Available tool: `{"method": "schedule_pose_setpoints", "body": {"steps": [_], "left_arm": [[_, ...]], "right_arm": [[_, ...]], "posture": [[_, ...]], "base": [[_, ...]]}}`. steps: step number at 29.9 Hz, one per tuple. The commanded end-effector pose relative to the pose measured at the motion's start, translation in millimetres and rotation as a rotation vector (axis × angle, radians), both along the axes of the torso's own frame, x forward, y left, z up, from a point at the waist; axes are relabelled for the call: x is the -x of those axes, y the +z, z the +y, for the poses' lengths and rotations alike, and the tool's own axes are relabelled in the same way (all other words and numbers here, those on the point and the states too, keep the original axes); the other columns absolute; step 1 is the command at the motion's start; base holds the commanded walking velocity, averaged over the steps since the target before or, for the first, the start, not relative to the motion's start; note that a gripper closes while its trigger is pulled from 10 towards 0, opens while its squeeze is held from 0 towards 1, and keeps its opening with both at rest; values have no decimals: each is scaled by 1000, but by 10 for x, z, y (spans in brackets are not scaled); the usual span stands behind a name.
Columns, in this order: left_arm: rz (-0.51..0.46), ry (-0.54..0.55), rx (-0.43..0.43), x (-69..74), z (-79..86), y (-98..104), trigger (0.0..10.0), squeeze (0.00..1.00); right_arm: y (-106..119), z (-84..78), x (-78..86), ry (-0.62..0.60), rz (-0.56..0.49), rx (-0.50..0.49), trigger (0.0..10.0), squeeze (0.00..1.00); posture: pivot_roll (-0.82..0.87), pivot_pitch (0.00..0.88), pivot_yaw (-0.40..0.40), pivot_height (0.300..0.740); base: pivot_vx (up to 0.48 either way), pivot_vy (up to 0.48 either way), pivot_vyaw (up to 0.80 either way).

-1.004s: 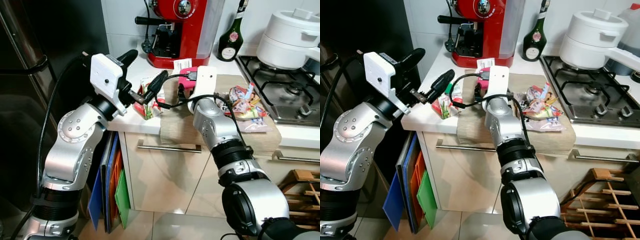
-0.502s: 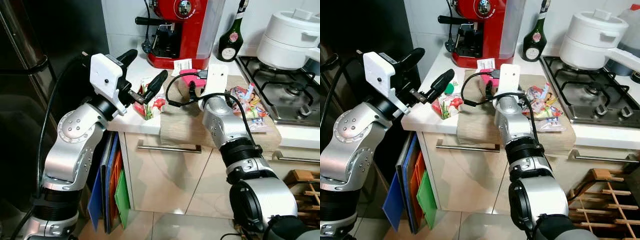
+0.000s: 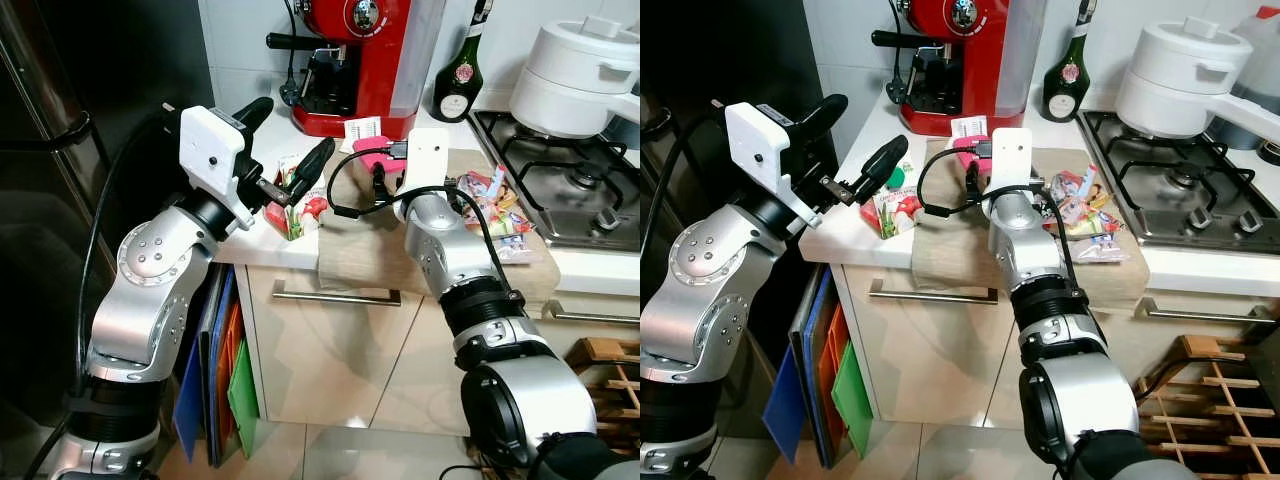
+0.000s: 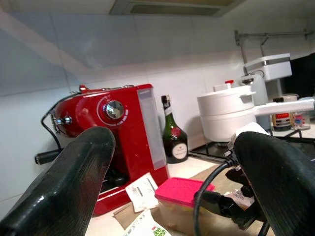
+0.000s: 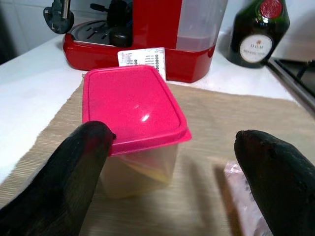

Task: Restocking fridge

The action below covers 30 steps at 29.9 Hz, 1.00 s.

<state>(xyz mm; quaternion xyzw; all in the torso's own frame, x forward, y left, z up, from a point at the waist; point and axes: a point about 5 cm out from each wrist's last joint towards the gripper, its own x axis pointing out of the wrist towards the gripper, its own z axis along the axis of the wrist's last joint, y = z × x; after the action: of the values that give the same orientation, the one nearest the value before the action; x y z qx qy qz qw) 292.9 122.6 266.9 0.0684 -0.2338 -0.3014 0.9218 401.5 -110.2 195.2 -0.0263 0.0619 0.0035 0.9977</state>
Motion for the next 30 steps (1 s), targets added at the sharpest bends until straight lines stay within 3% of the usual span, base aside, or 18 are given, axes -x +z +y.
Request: {"method": "schedule_pose_setpoints", "body": {"steps": [1, 7, 18, 23, 30], "left_arm": [[5, 4, -1, 22, -13, -15, 10000, 0], [7, 47, 37, -8, 7, -8, 10000, 0], [47, -19, 16, 79, -83, -97, 10000, 0], [69, -81, 10, 146, -183, -150, 10000, 0], [73, -90, 10, 159, -191, -152, 10000, 0]], "right_arm": [[21, -69, -1, -1, -14, 14, 10000, 0], [160, -65, -4, 25, -119, 21, 10000, 0], [311, -173, 8, 190, -131, 9, 10000, 0], [222, -211, 8, 255, -37, -91, 10000, 0], [152, -162, 32, 325, 35, -158, 10000, 0]], "posture": [[-6, 0, -19, 740], [-7, 0, -15, 740], [-1, 0, -15, 740], [-1, 0, -12, 740], [-1, 0, -10, 740]], "base": [[0, 0, 0], [0, 0, 0], [0, 0, 0], [0, 0, 0], [0, 0, 0]]}}
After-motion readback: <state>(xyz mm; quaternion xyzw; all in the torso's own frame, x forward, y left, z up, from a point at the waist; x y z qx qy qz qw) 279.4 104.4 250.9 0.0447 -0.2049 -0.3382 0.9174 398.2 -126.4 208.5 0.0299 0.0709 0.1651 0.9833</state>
